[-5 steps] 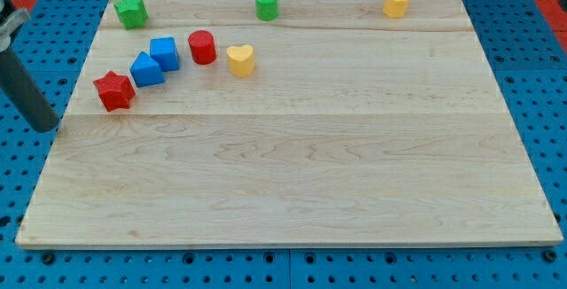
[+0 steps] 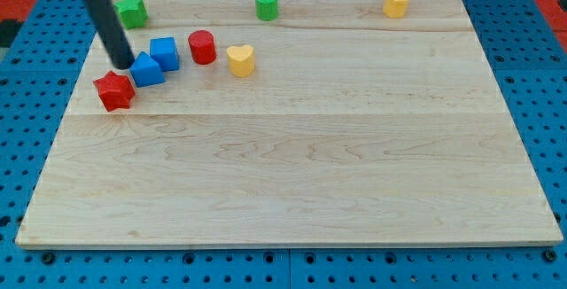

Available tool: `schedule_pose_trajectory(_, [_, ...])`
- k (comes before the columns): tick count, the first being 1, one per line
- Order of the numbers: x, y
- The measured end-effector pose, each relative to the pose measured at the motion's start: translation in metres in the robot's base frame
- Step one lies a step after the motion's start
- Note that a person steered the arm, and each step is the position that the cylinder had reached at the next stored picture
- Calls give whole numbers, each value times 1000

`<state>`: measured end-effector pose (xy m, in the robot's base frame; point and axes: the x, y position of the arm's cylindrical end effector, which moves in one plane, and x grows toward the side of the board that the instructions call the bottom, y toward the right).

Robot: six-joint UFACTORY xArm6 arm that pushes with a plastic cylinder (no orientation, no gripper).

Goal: Move blue cube to the left side of the board

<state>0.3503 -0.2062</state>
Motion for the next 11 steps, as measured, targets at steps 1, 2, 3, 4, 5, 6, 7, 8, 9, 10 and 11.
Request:
schedule_pose_trajectory(1, [-11, 19])
schedule_pose_trajectory(2, [-28, 35])
schedule_pose_trajectory(3, [-42, 52])
schedule_pose_trajectory(4, [-45, 121])
schedule_pose_trajectory(5, [-49, 178])
schedule_pose_trajectory(6, [-74, 190])
schedule_pose_trajectory(7, [-60, 244])
schedule_pose_trajectory(8, [-32, 259])
schedule_pose_trajectory(9, [-29, 224])
schedule_pose_trajectory(10, [0, 224])
schedule_pose_trajectory(11, [29, 244])
